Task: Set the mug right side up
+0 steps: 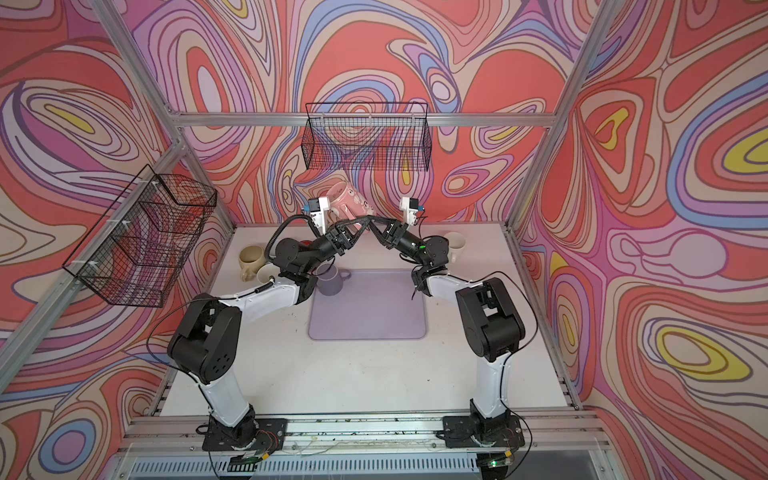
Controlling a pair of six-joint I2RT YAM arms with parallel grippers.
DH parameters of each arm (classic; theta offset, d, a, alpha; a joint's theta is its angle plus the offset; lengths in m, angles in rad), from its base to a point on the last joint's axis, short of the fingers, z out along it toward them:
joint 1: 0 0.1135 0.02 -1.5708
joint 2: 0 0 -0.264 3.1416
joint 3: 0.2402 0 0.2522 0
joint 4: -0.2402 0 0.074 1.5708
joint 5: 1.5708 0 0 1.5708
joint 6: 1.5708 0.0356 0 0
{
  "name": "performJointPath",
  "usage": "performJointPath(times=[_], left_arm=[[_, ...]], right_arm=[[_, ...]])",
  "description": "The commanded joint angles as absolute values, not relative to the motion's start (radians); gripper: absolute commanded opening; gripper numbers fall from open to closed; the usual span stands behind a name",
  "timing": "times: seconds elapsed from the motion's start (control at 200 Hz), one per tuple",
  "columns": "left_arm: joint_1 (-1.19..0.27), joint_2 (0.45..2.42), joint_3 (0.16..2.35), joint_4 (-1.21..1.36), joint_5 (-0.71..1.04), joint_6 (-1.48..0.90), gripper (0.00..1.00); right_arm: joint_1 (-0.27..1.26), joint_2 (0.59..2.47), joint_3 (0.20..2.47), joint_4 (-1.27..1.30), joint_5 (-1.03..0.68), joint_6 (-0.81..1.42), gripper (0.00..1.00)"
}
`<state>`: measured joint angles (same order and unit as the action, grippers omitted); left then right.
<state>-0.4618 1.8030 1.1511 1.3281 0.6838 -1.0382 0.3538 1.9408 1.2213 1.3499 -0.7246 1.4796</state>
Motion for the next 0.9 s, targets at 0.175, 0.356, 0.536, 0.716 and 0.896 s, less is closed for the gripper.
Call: performJointPath(times=[0.175,0.356,0.536,0.716,0.896], left_arm=[[-0.462,1.899,1.093,1.335,0.679,-1.097,0.19],[-0.450,1.949,1.098,1.361,0.676,-1.142,0.20],[-0.430,1.963,1.097,1.354,0.687,-1.155,0.19],[-0.420,1.971,1.118,1.310,0.720,-1.138,0.17],[-0.421,1.973,1.117,1.255,0.737,-1.096,0.16]], right_arm=[[0.369,1.899,1.331,1.491,-0.735,1.439,0.17],[0.373,1.902,1.339,1.491,-0.809,1.429,0.15],[0.373,1.916,1.327,1.492,-0.903,1.455,0.15],[0.378,1.931,1.276,1.492,-0.955,1.454,0.19],[0.380,1.939,1.271,1.491,-0.930,1.444,0.26]])
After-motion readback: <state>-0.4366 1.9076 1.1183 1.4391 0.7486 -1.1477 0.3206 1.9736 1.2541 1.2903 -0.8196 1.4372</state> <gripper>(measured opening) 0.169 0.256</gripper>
